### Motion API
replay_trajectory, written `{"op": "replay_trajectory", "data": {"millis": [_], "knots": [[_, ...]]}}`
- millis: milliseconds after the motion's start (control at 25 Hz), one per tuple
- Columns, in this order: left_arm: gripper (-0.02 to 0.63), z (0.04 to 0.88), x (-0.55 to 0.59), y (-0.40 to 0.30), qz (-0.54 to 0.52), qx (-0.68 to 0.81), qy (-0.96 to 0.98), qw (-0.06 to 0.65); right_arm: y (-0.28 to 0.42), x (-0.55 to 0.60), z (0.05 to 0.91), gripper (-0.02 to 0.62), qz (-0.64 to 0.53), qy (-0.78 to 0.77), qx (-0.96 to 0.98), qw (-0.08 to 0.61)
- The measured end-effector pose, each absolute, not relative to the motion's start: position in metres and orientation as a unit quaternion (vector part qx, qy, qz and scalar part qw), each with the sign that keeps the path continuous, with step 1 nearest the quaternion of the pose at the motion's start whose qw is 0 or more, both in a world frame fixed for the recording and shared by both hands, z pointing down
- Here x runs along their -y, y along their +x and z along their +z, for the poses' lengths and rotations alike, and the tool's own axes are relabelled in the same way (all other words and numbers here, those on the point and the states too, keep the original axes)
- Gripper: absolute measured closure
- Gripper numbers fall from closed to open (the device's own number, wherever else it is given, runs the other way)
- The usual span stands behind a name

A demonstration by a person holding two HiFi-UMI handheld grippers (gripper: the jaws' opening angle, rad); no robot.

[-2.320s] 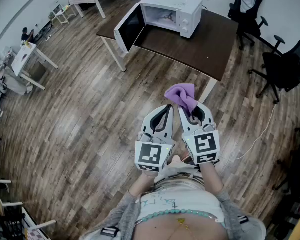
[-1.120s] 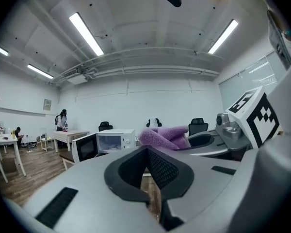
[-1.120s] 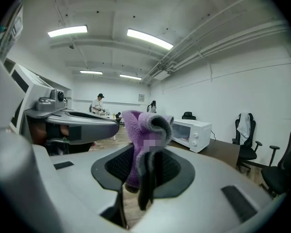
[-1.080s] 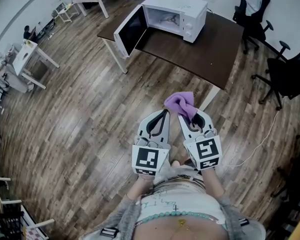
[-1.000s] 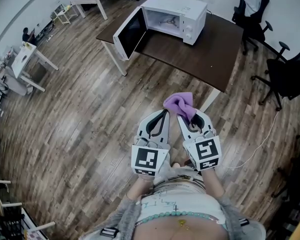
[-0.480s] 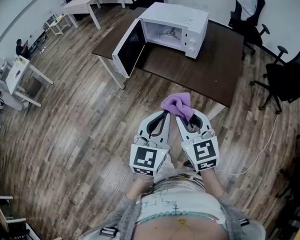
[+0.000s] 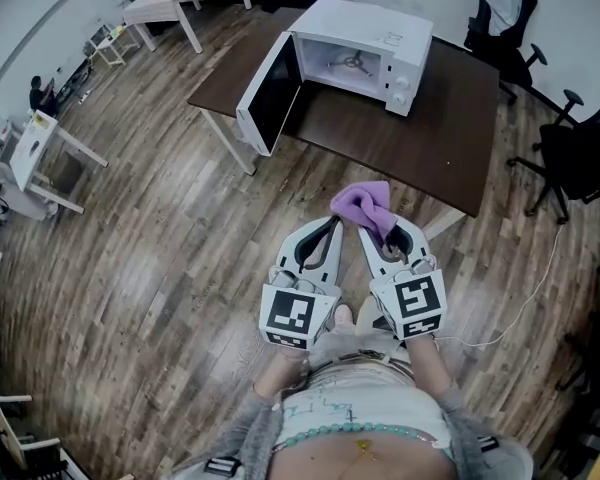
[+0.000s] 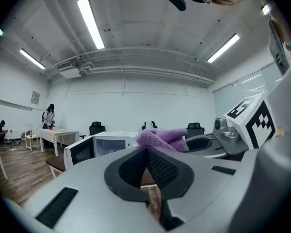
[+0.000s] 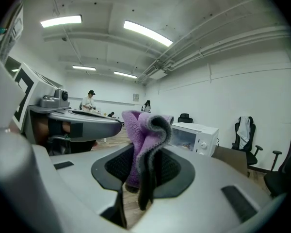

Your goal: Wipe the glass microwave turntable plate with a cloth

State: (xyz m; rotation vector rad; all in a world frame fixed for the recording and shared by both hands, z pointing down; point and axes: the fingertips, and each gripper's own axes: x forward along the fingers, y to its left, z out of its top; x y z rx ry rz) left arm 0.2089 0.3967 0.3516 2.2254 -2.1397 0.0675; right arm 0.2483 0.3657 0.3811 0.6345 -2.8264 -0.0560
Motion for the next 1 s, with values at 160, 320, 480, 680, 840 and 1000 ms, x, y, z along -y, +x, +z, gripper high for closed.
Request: {"op": "replay_trajectory", "data": {"millis": [160, 320, 480, 680, 840, 1000], "knots": [[0.595, 0.358, -0.396, 0.200, 0.018, 0.697, 0.716, 0.037, 0.242, -0.363, 0.384, 0.483, -0.020, 0.218, 0.968, 0.125], [0.595, 0.361, -0.388, 0.188, 0.013, 0.706, 0.707, 0.042, 0.230, -0.353, 0.383, 0.483, -0.025, 0.210, 0.970, 0.123], [0.595, 0.360, -0.367, 0.172, 0.014, 0.710, 0.702, 0.044, 0.214, -0.333, 0.379, 0.483, -0.029, 0.200, 0.972, 0.118], [0.595, 0.358, -0.329, 0.156, 0.014, 0.709, 0.703, 0.053, 0.193, -0.296, 0.379, 0.483, -0.019, 0.191, 0.975, 0.115], [0.595, 0.353, -0.292, 0.142, 0.013, 0.711, 0.701, 0.053, 0.178, -0.260, 0.371, 0.483, -0.018, 0.186, 0.976, 0.108], [0.596, 0.347, -0.253, 0.129, 0.007, 0.714, 0.699, 0.052, 0.165, -0.220, 0.367, 0.483, -0.017, 0.180, 0.978, 0.106]]}}
